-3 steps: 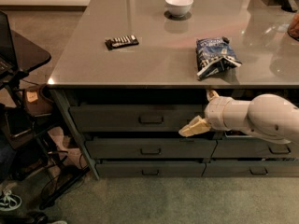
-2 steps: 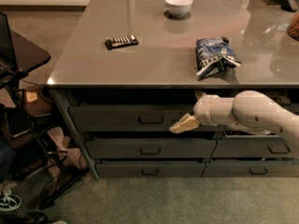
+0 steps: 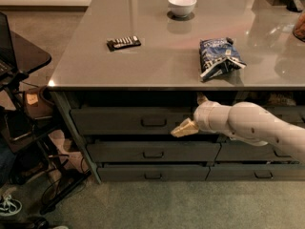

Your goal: Open top drawer

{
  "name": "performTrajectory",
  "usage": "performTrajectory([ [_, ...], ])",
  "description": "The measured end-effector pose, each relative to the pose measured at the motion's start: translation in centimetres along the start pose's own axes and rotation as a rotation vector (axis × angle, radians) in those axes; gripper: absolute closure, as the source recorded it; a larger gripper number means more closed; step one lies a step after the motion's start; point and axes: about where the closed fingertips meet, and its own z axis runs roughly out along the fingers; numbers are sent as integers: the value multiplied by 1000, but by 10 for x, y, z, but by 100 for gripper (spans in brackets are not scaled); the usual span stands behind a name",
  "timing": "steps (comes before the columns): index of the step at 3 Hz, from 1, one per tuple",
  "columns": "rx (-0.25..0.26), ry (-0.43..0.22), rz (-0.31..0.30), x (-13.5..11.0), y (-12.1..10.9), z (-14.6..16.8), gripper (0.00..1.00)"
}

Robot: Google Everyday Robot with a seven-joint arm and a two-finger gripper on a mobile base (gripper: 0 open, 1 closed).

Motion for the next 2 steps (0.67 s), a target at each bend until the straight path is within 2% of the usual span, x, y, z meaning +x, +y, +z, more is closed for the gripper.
performTrajectory([
  [1,0,-1,0,-1,-1,0,0],
  [2,-12,1,-69,-1,8,9,0],
])
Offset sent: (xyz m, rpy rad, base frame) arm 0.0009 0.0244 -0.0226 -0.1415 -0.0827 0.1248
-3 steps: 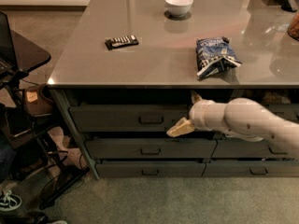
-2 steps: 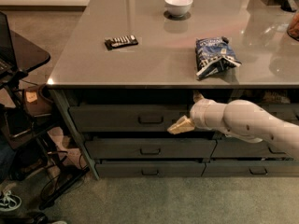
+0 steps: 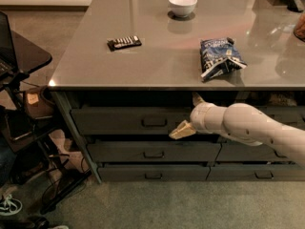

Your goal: Open top drawer

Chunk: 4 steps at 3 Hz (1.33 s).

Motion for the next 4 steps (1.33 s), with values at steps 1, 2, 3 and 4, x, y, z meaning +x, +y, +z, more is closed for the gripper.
performTrajectory([
  [1,-1,1,-12,0,1,1,0],
  [2,-1,1,-12,0,1,1,14],
  [3,-1,1,-13,0,1,1,34],
  [4,-1,1,-13,0,1,1,58],
])
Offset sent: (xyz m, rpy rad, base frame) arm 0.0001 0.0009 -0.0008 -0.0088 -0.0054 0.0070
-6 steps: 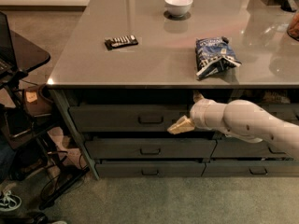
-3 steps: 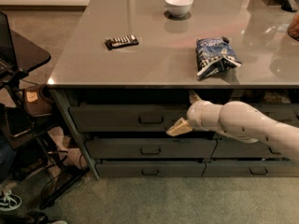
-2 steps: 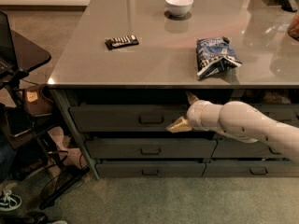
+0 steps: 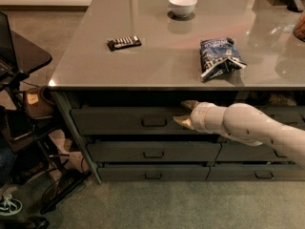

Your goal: Open top drawer

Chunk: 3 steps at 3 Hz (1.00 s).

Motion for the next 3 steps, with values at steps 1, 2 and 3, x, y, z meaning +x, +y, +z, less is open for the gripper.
performTrajectory([
  [1,0,0,0,0,0,0,80],
  [2,4,-11,4,0,4,-1,100],
  [3,34,-22,-23,0,18,-13,100],
])
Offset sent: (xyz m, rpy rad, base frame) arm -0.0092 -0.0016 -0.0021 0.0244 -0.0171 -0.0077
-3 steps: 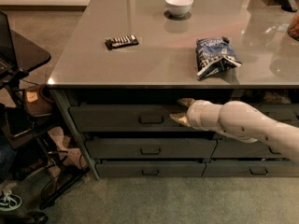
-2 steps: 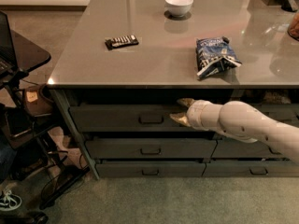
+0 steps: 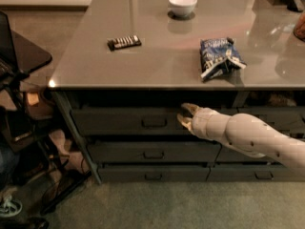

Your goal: Open top drawer

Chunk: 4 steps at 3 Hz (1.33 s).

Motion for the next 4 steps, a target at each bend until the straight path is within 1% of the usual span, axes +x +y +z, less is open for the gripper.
performTrajectory([
  [1,0,0,0,-3,-2,-1,100],
  [2,67,1,-57,-14,12,-30,100],
  [3,117,11,-71,-18,67,-66,100],
  [4,81,11,-62,-17,109,-76,81],
])
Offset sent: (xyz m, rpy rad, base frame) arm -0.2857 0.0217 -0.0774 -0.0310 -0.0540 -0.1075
